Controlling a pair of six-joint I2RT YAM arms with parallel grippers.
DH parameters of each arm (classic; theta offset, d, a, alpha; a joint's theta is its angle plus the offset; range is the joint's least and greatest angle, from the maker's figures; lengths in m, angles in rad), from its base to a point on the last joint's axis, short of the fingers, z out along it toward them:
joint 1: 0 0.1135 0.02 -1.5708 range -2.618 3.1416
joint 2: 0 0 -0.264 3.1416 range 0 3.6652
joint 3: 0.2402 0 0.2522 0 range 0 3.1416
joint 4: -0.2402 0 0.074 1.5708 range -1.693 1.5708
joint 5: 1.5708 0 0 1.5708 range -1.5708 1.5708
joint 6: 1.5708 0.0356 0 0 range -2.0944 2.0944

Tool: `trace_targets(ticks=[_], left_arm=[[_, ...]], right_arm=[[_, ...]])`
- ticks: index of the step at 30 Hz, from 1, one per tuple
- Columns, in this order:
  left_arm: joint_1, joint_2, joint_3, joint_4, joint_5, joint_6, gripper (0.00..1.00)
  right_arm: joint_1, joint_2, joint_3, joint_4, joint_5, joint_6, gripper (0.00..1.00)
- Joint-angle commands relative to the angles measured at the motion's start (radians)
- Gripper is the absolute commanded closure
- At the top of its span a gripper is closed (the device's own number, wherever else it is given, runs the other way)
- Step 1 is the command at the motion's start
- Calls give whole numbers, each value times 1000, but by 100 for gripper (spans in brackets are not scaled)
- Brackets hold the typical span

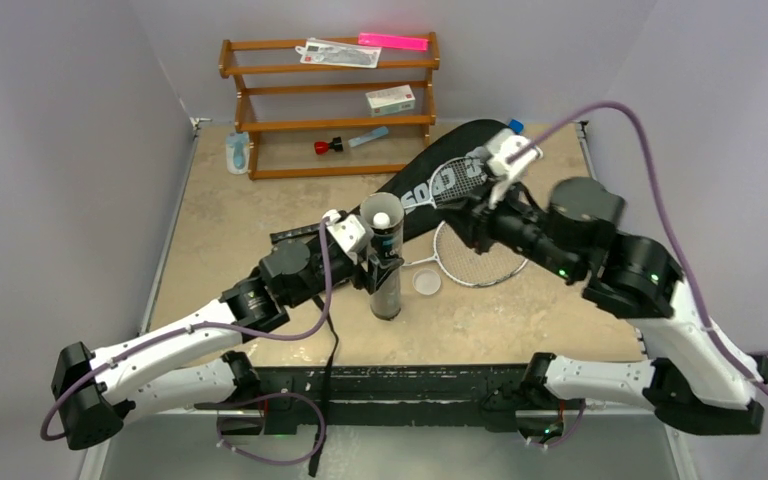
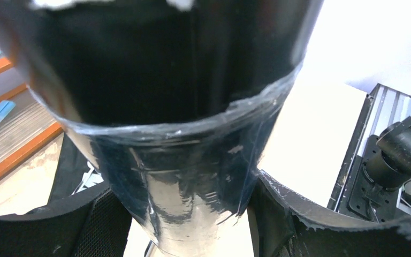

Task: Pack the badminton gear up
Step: Adjust the shuttlecock in the shuttle tube, then close the lid on the shuttle tube.

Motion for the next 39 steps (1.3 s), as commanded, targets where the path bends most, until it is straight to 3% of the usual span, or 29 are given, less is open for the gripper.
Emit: trace_targets(ticks=[1,14,23,34,39], left_arm=[[2,-47,-26,-64,-104,-38,48],[2,-205,81,-421,-186,-15,48],[2,-304,4,-406,-247,-23,50],[2,-283,1,-398,-218,-4,51],[2,-288,1,-395,-195,1,50]], right_arm=[[1,-86,-84,95,110,-10,79],[-21,-168,-531,150,154,158,81],[-151,-23,-749,294,-71,229,83],[-191,220,-795,412,-221,206,79],[-202,316,-771,407,-198,183,73]])
